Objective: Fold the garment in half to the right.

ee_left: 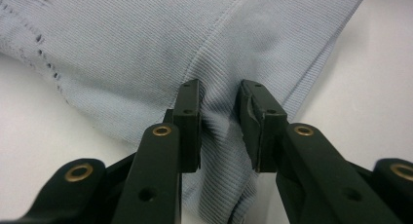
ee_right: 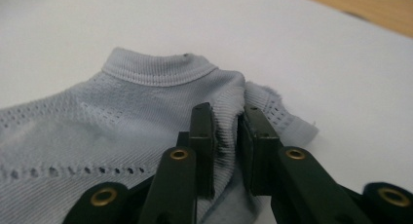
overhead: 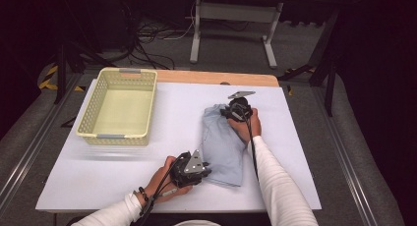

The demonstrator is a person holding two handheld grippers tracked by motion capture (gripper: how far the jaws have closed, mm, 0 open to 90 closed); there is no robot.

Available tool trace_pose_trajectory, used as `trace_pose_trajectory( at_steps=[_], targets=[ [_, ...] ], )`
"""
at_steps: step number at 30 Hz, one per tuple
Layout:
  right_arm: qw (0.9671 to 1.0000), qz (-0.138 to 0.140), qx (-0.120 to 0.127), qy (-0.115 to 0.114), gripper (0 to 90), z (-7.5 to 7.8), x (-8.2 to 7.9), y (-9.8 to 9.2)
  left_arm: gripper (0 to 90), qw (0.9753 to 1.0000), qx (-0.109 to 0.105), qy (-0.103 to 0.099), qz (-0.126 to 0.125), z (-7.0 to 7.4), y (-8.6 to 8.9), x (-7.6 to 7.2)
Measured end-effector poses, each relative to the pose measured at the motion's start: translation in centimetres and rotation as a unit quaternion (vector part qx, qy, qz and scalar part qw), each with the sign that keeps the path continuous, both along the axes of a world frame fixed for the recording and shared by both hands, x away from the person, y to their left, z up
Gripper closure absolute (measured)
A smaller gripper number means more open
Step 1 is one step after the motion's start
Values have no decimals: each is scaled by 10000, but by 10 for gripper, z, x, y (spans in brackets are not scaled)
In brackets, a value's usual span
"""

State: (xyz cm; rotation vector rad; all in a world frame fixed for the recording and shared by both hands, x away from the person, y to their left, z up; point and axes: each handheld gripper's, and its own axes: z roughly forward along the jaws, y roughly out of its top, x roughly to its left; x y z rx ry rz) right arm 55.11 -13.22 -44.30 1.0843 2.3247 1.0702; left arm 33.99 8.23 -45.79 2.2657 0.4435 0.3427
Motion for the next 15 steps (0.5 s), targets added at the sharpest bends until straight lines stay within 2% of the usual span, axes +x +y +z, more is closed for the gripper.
trace_pose_trajectory(
  at_steps=[2, 8, 10, 11, 15],
  targets=[
    [9998, 18, 154, -152, 869, 6, -2, -4, 706, 10000, -7, 9, -9, 0, 0, 0],
    [9970, -191, 507, -552, 878, 30, -12, -16, 706, 10000, -11, 25, -9, 0, 0, 1],
    [9955, -355, 617, -623, 878, 37, -15, -22, 706, 10000, -23, 24, 5, 0, 0, 0],
    [9953, -378, 618, -649, 876, 39, -17, -24, 706, 10000, -24, 27, 8, 0, 0, 0],
    [9956, -518, 347, -698, 848, 40, -17, -32, 705, 9999, 22, 123, 0, 1, 0, -1]
  ],
)
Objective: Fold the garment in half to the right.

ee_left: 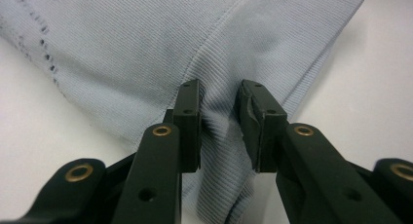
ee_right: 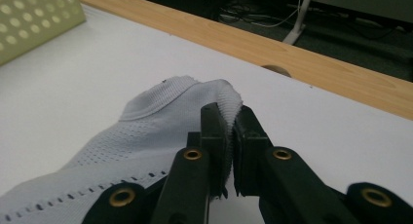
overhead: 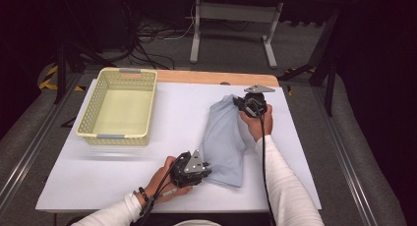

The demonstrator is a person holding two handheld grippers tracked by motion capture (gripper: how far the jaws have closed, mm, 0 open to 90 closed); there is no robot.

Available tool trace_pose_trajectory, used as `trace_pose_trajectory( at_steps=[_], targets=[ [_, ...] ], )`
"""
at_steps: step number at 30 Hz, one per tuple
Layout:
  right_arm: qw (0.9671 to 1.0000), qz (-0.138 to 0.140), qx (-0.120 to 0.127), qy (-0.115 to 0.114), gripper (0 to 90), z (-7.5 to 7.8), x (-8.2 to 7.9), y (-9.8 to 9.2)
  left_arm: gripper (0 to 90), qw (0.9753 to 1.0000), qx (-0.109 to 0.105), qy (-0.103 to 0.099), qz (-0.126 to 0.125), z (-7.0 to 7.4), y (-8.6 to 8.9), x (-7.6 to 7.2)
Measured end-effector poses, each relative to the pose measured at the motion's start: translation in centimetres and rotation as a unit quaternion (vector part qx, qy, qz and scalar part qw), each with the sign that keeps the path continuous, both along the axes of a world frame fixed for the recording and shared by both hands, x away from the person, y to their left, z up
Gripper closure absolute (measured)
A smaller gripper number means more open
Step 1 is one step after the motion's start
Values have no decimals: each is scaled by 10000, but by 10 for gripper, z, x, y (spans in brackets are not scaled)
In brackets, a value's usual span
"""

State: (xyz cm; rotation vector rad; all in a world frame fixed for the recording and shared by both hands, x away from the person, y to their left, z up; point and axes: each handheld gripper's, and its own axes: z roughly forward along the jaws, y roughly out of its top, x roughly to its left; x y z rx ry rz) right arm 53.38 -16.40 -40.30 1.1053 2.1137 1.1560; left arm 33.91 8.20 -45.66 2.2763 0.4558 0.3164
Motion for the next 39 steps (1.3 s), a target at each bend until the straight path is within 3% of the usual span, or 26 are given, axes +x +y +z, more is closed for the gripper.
trace_pose_trajectory(
  at_steps=[3, 6, 9, 12, 15, 17, 19, 21, 24, 26, 30, 32, 34, 37, 39],
  targets=[
    [9998, -101, -149, 110, 780, -7, 4, -2, 698, 9999, 80, 11, -83, -1, 0, -3],
    [9991, -309, -248, 149, 566, -17, 9, -5, 691, 9998, 174, 4, -66, 1, 0, -7],
    [9994, -234, -205, 131, 534, -21, 11, -7, 691, 9999, -10, 14, -107, 6, 3, -7],
    [9998, -172, -87, 75, 574, -21, 11, -8, 667, 9997, -240, -5, -35, 16, 8, -6],
    [9999, 49, 95, -9, 764, -18, 10, -7, 604, 9983, -527, -164, 165, 26, 15, -4],
    [9998, 55, -170, -63, 776, -17, 10, -2, 529, 9970, -651, -207, 352, 31, 18, 1],
    [9996, 71, -254, -87, 786, -17, 10, 0, 467, 9964, -635, -191, 535, 29, 18, 7],
    [9996, 41, -251, -140, 798, -16, 9, 1, 374, 9963, -433, -226, 707, 24, 15, 14],
    [9996, -28, -145, -254, 764, -13, 8, -2, 305, 9953, -384, 110, 885, 13, 15, 28],
    [9994, -84, -100, -313, 678, -11, 7, -3, 252, 9945, -363, 264, 945, 9, 16, 36],
    [9991, -165, -99, -371, 704, -8, 6, -6, 238, 9932, -237, 486, 1034, 5, 16, 45],
    [9995, 76, -64, -295, 788, -8, 3, -5, 242, 9930, -239, 565, 1011, 5, 16, 46],
    [9990, 238, -199, -327, 846, -6, -4, -2, 250, 9919, -271, 746, 991, 4, 16, 48],
    [9983, 416, -160, -385, 851, -5, -21, -2, 320, 9894, -428, 1054, 903, 1, 17, 48],
    [9980, 501, -65, -373, 797, -6, -35, -7, 323, 9887, -351, 1211, 809, -1, 17, 46]
  ],
)
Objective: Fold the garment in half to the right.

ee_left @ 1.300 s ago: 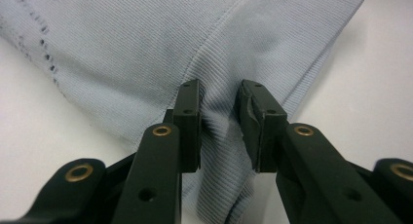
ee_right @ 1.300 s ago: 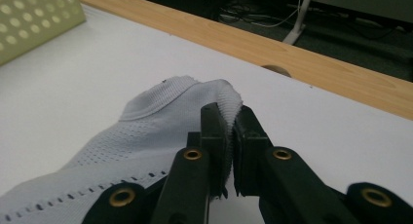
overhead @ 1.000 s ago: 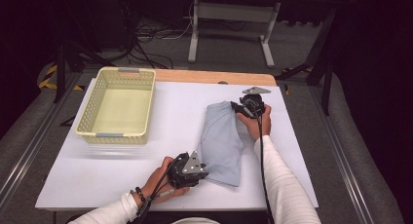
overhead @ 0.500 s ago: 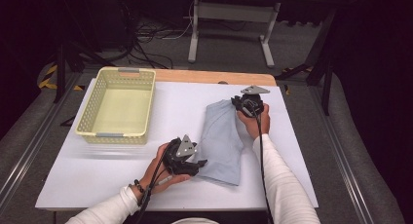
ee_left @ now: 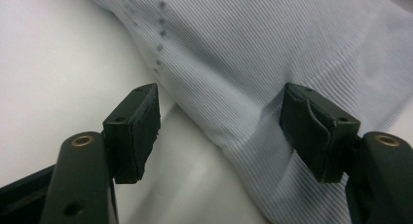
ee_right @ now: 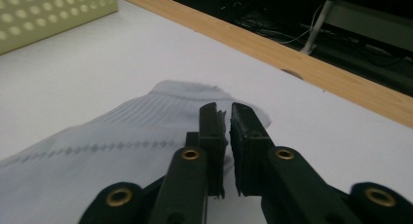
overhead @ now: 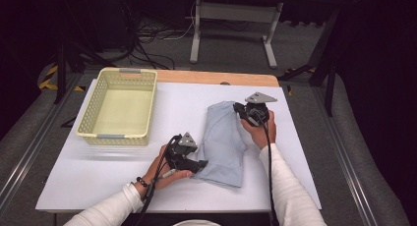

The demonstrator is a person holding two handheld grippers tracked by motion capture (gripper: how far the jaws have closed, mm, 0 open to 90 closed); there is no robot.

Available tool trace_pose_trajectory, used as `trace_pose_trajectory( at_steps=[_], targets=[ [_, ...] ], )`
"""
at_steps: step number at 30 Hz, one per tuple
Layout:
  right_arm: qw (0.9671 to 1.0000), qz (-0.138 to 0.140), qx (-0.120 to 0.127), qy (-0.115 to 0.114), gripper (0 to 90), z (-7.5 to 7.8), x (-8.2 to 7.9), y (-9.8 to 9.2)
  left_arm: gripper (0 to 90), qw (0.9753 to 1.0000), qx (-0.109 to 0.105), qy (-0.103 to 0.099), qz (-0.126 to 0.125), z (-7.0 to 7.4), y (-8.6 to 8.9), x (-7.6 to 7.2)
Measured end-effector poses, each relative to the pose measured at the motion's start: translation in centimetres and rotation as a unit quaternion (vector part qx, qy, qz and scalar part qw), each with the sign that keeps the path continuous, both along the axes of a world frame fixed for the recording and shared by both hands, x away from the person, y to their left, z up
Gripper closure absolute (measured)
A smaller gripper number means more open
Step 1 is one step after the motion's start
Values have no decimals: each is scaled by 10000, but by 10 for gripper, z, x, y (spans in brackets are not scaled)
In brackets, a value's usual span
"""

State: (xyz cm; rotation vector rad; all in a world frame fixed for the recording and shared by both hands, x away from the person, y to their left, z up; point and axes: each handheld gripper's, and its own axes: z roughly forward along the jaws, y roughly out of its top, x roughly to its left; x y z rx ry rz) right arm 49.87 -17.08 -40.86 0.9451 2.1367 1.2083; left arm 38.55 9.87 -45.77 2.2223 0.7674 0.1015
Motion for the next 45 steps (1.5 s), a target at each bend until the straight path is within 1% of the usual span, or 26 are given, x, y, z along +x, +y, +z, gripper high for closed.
trace_pose_trajectory(
  at_steps=[2, 4, 6, 7, 8, 9, 10, 11, 12, 14, 16, 17, 19, 21, 23, 24, 25, 26, 27, 29, 31, 35, 39, 41, 43, 45],
  targets=[
    [9999, 81, 92, 84, 732, -2, -15, -6, 343, 10000, -12, -49, -19, 0, 0, -2],
    [9999, 141, 17, 30, 685, -4, -32, -12, 379, 10000, -15, -35, -22, 0, 0, -4],
    [9995, 244, 98, 151, 642, -6, -47, -18, 415, 10000, 21, -40, -73, 1, 1, -6],
    [9994, 277, 70, 175, 616, -8, -55, -21, 432, 10000, 10, -48, -86, 1, 1, -7],
    [9996, 212, -48, 151, 575, -9, -64, -25, 458, 9999, 20, -46, -121, 1, 1, -8],
    [9996, 215, -1, 167, 546, -10, -71, -28, 488, 9999, -10, -34, -140, 1, 1, -8],
    [9993, 254, 135, 258, 521, -12, -77, -32, 505, 9999, -27, -22, -159, 1, 2, -9],
    [9990, 247, 176, 341, 490, -14, -81, -34, 521, 9998, -35, -17, -192, 0, 2, -9],
    [9987, 240, 154, 428, 458, -17, -85, -35, 553, 9997, -44, -6, -238, 1, 2, -9],
    [9980, 268, -67, 576, 434, -24, -93, -35, 615, 9995, -22, -32, -303, 1, 2, -10],
    [9971, 262, -55, 712, 433, -31, -99, -36, 690, 9994, 38, -140, -317, 4, 2, -13],
    [9964, 304, -131, 785, 447, -35, -100, -36, 731, 9990, 109, -240, -372, 5, 2, -14],
    [9963, 248, -382, 722, 478, -38, -100, -35, 750, 9985, 127, -310, -432, 5, 2, -15],
    [9954, 257, -334, 863, 509, -43, -95, -36, 753, 9985, 111, -321, -435, 5, 3, -15],
    [9942, 290, -330, 977, 501, -47, -88, -34, 757, 9980, 166, -376, -470, 6, 3, -18],
    [9940, 300, -295, 1011, 535, -47, -85, -34, 758, 9976, 184, -429, -506, 6, 3, -19],
    [9934, 386, -253, 1048, 612, -47, -83, -33, 758, 9974, 182, -470, -506, 6, 4, -21],
    [9930, 479, -231, 1051, 661, -48, -81, -30, 759, 9972, 180, -490, -531, 6, 5, -22],
    [9927, 546, -317, 1032, 706, -48, -81, -26, 761, 9972, 166, -491, -539, 6, 7, -23],
    [9930, 579, -449, 923, 740, -48, -80, -19, 765, 9973, 156, -477, -530, 6, 9, -25],
    [9932, 599, -487, 867, 758, -48, -79, -15, 765, 9969, 178, -543, -549, 6, 11, -27],
    [9941, 566, -542, 746, 770, -48, -74, -8, 762, 9973, 125, -535, -489, 5, 14, -27],
    [9948, 526, -518, 700, 763, -47, -71, -4, 752, 9968, 150, -639, -457, 4, 13, -29],
    [9951, 500, -522, 680, 712, -47, -72, -5, 746, 9967, 144, -667, -432, 4, 13, -29],
    [9960, 349, -488, 665, 601, -45, -76, -7, 744, 9968, 136, -664, -430, 4, 14, -30],
    [9963, 291, -407, 700, 561, -42, -82, -10, 744, 9964, 180, -701, -434, 3, 14, -31]
  ],
)
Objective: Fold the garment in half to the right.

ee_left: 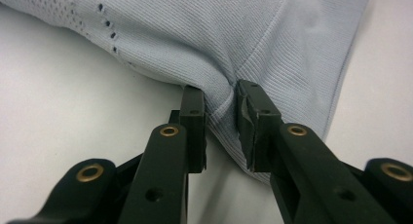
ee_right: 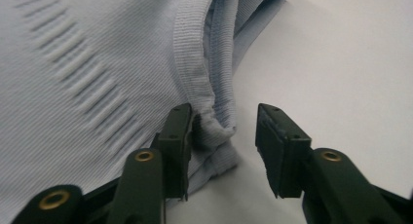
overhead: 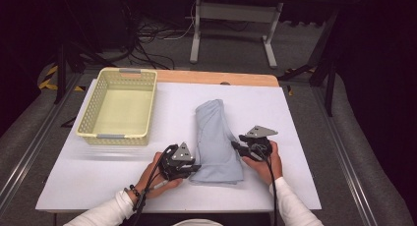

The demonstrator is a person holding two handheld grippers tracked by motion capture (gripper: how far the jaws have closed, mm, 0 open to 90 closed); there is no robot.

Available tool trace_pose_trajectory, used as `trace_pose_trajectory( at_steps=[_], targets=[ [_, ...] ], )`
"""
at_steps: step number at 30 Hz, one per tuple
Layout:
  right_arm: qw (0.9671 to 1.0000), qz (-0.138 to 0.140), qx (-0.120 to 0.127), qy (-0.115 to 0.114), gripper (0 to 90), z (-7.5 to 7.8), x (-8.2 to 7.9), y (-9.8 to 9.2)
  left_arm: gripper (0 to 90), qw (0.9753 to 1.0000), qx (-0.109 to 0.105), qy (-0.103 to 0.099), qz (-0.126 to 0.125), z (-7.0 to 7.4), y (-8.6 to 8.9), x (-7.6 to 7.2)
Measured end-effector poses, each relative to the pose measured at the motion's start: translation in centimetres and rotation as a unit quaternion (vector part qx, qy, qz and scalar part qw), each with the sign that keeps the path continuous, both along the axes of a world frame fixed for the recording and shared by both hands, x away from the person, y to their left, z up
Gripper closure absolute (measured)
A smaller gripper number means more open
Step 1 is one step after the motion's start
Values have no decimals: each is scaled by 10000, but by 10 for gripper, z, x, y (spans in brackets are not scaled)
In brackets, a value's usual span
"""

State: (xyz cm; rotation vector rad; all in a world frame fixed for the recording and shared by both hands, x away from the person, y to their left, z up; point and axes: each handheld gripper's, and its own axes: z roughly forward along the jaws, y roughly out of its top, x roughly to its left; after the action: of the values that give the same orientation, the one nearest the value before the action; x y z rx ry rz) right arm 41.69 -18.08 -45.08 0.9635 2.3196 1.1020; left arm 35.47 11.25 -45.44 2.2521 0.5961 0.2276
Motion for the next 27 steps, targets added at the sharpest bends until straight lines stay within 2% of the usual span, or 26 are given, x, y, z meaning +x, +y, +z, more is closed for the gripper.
trace_pose_trajectory(
  at_steps=[5, 7, 11, 14, 17, 21, 23, 27],
  targets=[
    [9994, 55, 327, -61, 426, 9, -22, -10, 744, 9999, 94, -73, 1, 1, 0, -3],
    [9993, 116, 353, -74, 378, 11, -31, -10, 745, 9999, 75, -72, 9, 0, 0, -3],
    [9991, 240, 342, 38, 267, 8, -48, -4, 745, 10000, 51, -59, -25, 0, 0, -2],
    [9981, 364, 421, 263, 204, 3, -56, 1, 745, 10000, 50, -51, -35, -1, 0, -1],
    [9966, 566, 324, 498, 182, -4, -56, 9, 745, 10000, 44, -60, -33, -1, 0, -2],
    [9962, 484, 111, 712, 132, -8, -49, 14, 745, 9998, 117, -166, -20, -1, -2, -4],
    [9946, 459, 88, 921, 119, -10, -45, 16, 745, 9998, 120, -160, -19, -1, -2, -4],
    [9947, 501, -13, 902, 138, -10, -45, 19, 745, 9996, 183, -229, -18, -1, -4, -5]
  ],
)
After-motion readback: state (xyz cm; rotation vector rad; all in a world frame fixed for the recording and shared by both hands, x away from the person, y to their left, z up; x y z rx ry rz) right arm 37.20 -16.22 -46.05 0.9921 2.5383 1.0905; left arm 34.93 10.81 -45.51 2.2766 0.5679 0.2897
